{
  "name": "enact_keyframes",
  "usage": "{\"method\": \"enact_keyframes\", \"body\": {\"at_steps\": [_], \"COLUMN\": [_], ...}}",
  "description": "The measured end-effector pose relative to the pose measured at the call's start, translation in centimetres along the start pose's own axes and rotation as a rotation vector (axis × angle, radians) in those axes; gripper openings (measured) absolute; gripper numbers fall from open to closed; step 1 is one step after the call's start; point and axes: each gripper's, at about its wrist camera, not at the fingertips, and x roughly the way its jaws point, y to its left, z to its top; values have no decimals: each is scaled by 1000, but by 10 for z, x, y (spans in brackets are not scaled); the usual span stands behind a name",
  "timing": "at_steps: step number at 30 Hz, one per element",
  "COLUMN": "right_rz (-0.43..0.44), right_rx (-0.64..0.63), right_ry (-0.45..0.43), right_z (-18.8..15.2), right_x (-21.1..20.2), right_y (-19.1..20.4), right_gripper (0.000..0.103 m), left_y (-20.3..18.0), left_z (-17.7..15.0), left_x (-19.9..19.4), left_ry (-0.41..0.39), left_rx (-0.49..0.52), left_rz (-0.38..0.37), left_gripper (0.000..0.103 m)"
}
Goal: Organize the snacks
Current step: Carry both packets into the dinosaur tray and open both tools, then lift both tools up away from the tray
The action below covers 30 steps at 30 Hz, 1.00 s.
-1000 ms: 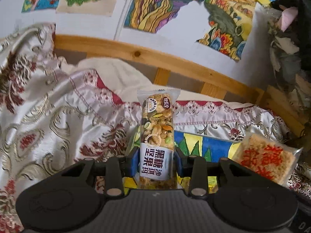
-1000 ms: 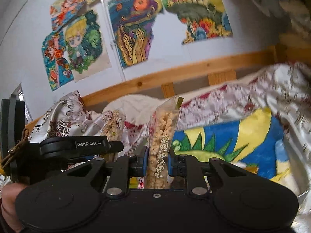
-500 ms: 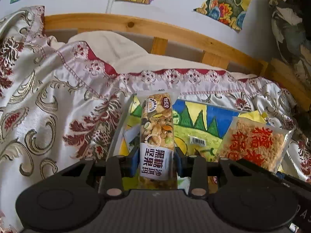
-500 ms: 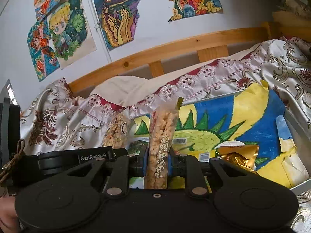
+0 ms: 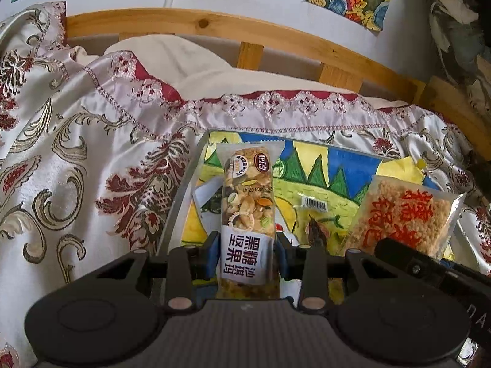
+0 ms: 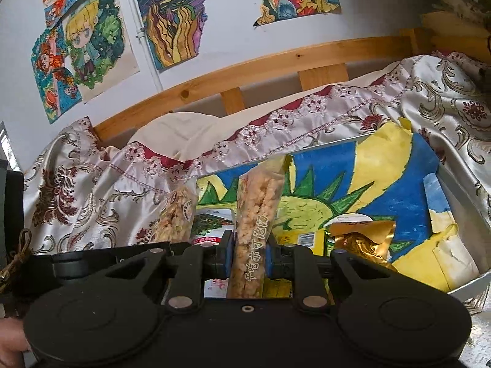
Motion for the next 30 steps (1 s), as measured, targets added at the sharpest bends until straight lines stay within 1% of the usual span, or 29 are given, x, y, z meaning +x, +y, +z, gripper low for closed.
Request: {"method": "enact_keyframes", "body": {"at_steps": [4,7,12,15,18,19,20,21,22,23,25,27,29,30], "right_rz": [-32,-37,-77,-106,-143,-149,-155,-167,-181,-190,-210,-237,-261,-268], "right_rx": [-16,-14,-27,-35,-52,-53,-54,-55,-61,-70,-94,-116,-134,-139], "right_ry": [-5,-1,0,-7,-8,-12,-14,-20,-34,-45,-65,-100,-131,-145], "right_z": [-2,-2,-2,-1,0,0,0,1,2,3,6,8,8,9], "right_x": [1,1,0,-1,-2,-3,-4,-5,-8,-10,-17,-28,-38,-44], "right_y": [0,-2,-4,-5,-8,-8,-10,-10,-10,-10,-9,-8,-7,-7], "right_gripper": [25,27,32,35,46,53,63,68,75,77,79,80,84,85], "left_y": [1,-1,-2,-2,-2,-2,-3,-4,-4,-5,-5,-5,-4,-3], "left_z": [-1,-3,-6,-7,-7,-6,-6,-5,-5,-4,-2,-1,1,2], "left_x": [3,3,2,2,-2,-4,-6,-9,-12,-14,-22,-29,-37,-43], "left_ry": [20,29,27,23,18,13,5,-7,-17,-26,-47,-66,-80,-90], "left_rx": [2,14,25,23,17,19,22,27,34,40,51,58,63,64], "left_rz": [12,20,36,46,61,67,73,80,87,93,105,118,126,129], "left_gripper": [41,41,42,47,53,58,62,63,68,73,78,81,85,86]}}
